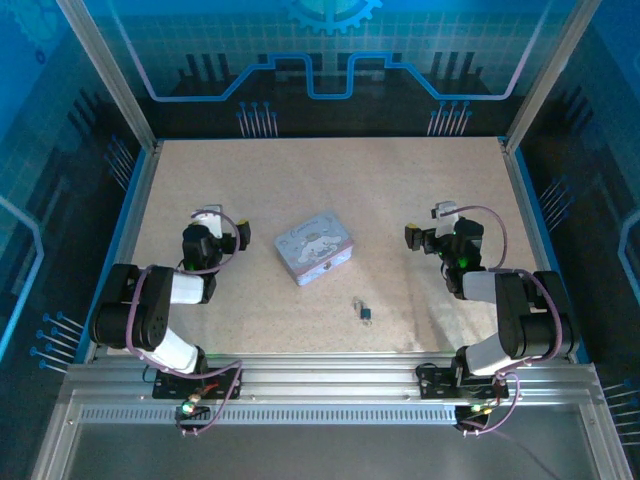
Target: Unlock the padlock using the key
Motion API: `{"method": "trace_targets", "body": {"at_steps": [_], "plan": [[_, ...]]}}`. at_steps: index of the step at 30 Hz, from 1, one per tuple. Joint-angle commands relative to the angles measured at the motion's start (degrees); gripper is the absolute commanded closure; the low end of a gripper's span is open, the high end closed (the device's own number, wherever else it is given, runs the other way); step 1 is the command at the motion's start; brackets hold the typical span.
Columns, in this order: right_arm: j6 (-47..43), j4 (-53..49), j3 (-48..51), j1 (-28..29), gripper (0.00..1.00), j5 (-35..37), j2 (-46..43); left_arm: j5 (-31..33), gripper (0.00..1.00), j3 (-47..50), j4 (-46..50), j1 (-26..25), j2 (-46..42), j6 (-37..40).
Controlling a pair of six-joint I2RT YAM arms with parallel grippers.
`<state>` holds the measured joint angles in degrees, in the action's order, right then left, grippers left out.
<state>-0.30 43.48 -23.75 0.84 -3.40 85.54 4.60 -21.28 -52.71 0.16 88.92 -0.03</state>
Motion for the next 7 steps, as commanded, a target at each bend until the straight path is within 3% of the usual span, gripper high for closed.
{"method": "trace_targets", "body": {"at_steps": [1,7], "plan": [[-0.7,-0.1,-0.9,0.8,0.00,0.6,0.6,-1.6,0.01,-0.7,0.3,0.1,0.0,-0.2],[-0.7,-0.1,-0.9,0.8,0.00,0.6,0.6,-1.6,0.01,-0.7,0.3,0.1,-0.1,-0.2]]}}
